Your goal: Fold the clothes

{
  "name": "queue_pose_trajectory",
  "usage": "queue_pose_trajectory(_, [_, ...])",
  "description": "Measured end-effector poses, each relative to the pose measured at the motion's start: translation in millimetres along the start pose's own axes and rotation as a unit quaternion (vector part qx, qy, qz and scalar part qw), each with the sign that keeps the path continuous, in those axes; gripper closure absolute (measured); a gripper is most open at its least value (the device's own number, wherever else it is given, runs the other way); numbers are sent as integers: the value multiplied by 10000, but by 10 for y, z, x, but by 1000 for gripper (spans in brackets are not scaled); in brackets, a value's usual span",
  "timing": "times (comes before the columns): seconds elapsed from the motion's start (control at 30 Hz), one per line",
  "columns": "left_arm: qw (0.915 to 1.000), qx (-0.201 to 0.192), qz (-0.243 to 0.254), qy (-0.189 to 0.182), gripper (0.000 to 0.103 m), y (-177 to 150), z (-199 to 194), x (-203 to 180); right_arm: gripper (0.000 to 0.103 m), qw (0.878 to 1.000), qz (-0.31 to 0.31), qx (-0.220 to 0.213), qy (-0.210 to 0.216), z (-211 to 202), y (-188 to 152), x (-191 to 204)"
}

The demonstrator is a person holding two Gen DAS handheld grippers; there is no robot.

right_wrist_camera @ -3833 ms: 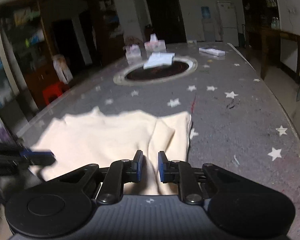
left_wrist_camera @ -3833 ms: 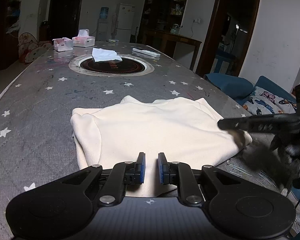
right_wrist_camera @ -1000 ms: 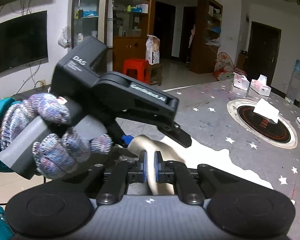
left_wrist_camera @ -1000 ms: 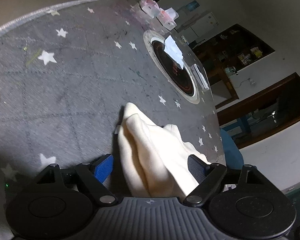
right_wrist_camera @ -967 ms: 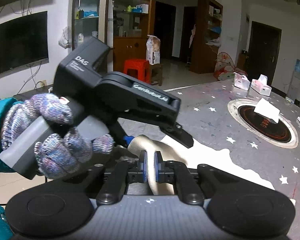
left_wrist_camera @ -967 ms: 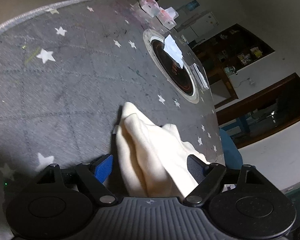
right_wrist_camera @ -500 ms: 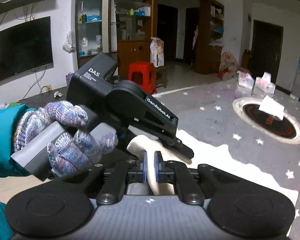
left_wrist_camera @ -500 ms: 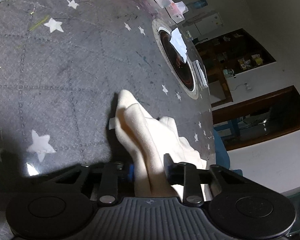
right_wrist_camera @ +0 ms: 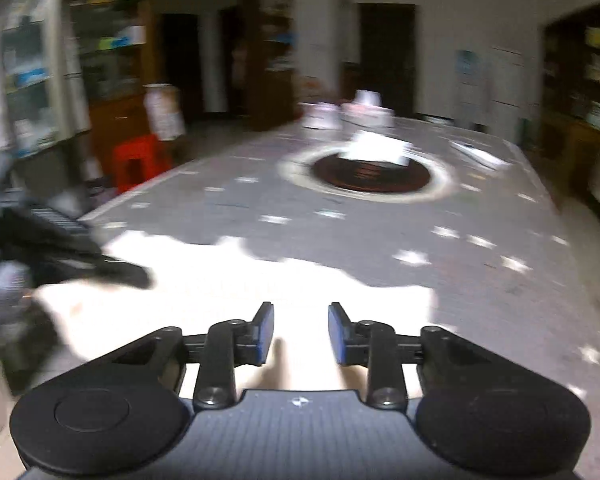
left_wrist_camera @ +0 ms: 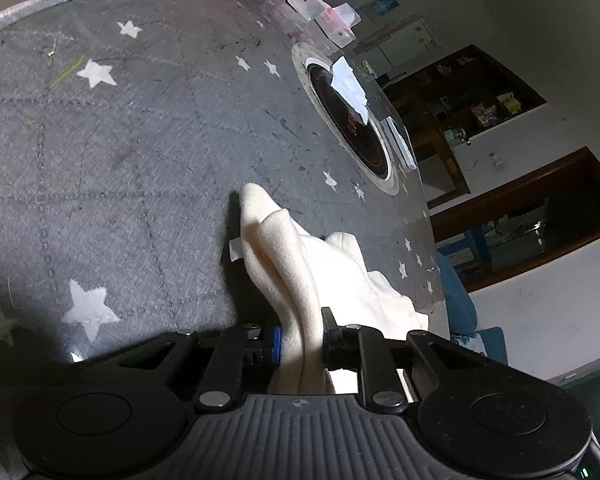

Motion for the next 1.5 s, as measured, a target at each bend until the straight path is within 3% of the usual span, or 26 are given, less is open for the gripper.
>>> queue_pose_trajectory(0.13, [10000,-2,42,23,84,-2,2,-8,67,9978,524,88,-400,109,-73,-428])
queue_pose_trajectory(0.23, [10000,-7,81,48,84,-2,3,-16,62,9949,938,171,-337,184,-132,-630])
queue_pose_trajectory(0.43, [9998,-10,157,90,84,0,11,-26,64,9908,1343,175,-67,290,-181,-733])
queue_pose_trajectory(0.57, [9996,-20,249,146,84,-1,18,-51,85,9926,1198,179,-9,313,-157,-635])
queue_pose_trajectory(0.67, [9991,-10,355,214,84,-5,17,-79,92,9933,1150,136,-16,283,-127,-587])
queue_pose_trajectory(1.03, [9947,4,1023,117,86,108,69,-524,93,9952,834,-461,-231,-165,161,-590])
queue_pose_trajectory(1.5, [9828,304,1822,-87,86,177,751,-1350,93,9874,631,-758,-1238,-521,368,-1183])
Point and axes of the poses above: each gripper's, at about its wrist camera, not at the fingertips, and z roughly the way its jaws point, x to its left, y to its top, the point moved 6 cm from there along z, roughly the way its jaws point, and after that the axes turned 3 degrees about x, right-handed, at the moved point
